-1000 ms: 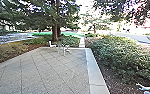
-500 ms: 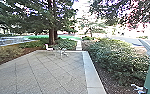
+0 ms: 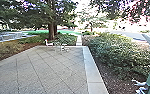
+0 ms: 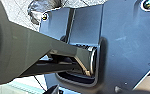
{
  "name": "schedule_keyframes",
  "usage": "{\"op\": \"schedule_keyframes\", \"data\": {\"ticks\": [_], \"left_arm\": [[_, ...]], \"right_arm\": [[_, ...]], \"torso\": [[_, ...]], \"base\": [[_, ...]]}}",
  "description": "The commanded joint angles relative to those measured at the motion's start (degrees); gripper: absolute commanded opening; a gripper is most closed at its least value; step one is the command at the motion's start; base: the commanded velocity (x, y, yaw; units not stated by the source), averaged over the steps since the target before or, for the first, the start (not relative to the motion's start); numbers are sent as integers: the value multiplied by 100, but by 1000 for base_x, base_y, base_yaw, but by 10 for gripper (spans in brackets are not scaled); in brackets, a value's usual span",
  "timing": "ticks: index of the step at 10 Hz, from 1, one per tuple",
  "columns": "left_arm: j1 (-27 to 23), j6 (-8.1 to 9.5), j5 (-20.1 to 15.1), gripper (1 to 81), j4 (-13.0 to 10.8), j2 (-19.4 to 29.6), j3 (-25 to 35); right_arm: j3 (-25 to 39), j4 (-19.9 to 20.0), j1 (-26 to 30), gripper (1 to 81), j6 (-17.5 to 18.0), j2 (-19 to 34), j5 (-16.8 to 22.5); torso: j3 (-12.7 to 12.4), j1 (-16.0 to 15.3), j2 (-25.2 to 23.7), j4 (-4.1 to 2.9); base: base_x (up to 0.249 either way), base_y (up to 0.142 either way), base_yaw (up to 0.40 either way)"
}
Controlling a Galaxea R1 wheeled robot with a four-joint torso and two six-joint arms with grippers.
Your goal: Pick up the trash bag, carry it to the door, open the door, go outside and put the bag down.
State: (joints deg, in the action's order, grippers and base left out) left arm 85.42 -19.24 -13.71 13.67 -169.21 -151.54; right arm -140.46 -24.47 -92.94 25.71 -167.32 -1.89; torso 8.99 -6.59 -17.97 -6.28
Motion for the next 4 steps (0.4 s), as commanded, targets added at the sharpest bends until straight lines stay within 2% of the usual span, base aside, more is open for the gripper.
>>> {"op": "schedule_keyframes", "data": {"ticks": [1,2,4], "left_arm": [[-119,-1,158,811,5,-8,19],[-39,8,431,811,31,-35,19],[41,34,720,811,57,-70,19]], "right_arm": [[-41,241,271,811,57,-146,207],[-182,241,254,811,48,-261,207],[-515,205,236,811,31,-445,207]], "torso": [[-2,0,-2,0],[40,0,0,0],[48,0,0,0]], "base": [[0,0,0],[0,0,0],[0,0,0]]}}
